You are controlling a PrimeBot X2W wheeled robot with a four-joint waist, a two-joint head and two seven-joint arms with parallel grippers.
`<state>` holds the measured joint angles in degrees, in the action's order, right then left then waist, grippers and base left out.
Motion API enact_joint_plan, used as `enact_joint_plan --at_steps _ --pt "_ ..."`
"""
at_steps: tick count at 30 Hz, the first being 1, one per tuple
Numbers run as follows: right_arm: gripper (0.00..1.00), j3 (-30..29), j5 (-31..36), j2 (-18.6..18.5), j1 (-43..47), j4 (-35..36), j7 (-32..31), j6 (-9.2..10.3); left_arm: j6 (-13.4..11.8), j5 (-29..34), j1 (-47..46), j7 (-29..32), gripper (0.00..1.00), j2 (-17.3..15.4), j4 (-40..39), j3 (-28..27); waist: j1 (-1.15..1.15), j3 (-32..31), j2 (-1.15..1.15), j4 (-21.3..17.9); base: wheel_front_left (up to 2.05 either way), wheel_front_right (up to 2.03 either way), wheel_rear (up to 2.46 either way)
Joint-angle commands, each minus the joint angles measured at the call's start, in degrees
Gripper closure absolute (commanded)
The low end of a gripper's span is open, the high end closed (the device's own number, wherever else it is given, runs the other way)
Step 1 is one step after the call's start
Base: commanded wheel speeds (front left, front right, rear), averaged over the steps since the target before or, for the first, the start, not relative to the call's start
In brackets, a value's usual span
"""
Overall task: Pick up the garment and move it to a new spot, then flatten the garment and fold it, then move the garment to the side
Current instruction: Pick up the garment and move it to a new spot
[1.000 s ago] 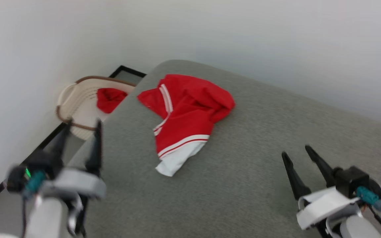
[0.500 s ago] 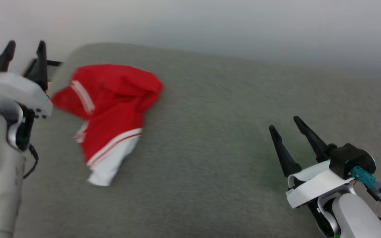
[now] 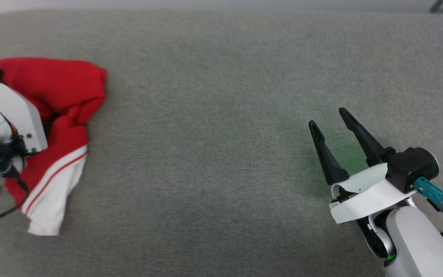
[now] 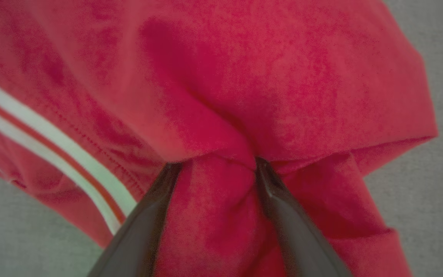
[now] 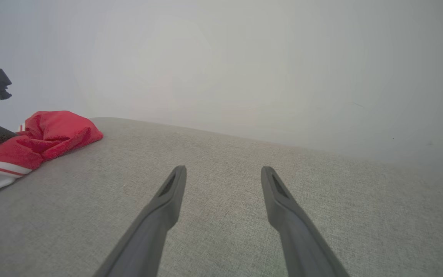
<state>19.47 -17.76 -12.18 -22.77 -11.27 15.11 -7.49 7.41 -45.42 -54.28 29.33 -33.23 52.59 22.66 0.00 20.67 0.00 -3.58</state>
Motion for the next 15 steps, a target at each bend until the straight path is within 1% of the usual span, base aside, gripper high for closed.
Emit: enact_joint_plan --at_steps 1,5,10,11,12,13,14,15 --pt "0.0 0.1 0.0 0.1 -0.6 0.5 0.1 0.0 0.1 -0.9 -0.6 1.8 0.0 -0.3 0.9 0.8 0.0 4.6 0.0 -3.7 0.0 0.0 0.0" --pt "0.0 -0.1 0.3 -0.1 -1.1 1.6 0.1 0.0 0.1 -4.4 0.5 6.8 0.0 1.7 3.5 1.9 0.0 6.4 0.0 -3.8 0.0 0.0 0.0" --pt "0.0 0.0 0.6 -0.5 -1.7 2.4 0.1 0.0 0.1 -6.8 2.4 9.2 0.0 4.0 4.7 4.4 0.0 7.8 0.0 -3.7 0.0 0.0 0.0" --pt "0.0 0.1 0.6 -0.6 -1.7 2.5 0.1 0.0 0.1 -7.1 2.8 9.1 0.15 4.4 4.7 4.9 0.0 7.8 0.0 -3.7 0.0 0.0 0.0" --pt "0.0 0.2 0.7 -0.7 -1.9 2.6 0.1 0.0 0.1 -7.2 3.2 8.6 0.45 4.7 4.5 5.5 0.0 7.8 0.0 -3.6 0.0 0.0 0.0" --pt "0.0 0.2 0.7 -0.7 -2.1 2.8 0.1 0.0 0.1 -7.4 3.4 7.7 0.61 4.7 4.4 5.9 0.0 7.7 0.0 -3.5 0.0 0.0 0.0" --pt "0.0 0.3 0.7 -0.8 -2.3 2.9 0.1 0.0 0.1 -7.6 3.7 6.7 0.91 4.8 4.2 6.2 0.0 7.4 0.0 -3.4 0.0 0.0 0.0" --pt "0.0 0.4 0.7 -0.8 -2.2 2.9 0.1 0.0 0.1 -7.8 4.0 5.8 1.0 4.8 3.7 6.7 0.0 7.0 0.0 -3.3 0.0 0.0 0.0"
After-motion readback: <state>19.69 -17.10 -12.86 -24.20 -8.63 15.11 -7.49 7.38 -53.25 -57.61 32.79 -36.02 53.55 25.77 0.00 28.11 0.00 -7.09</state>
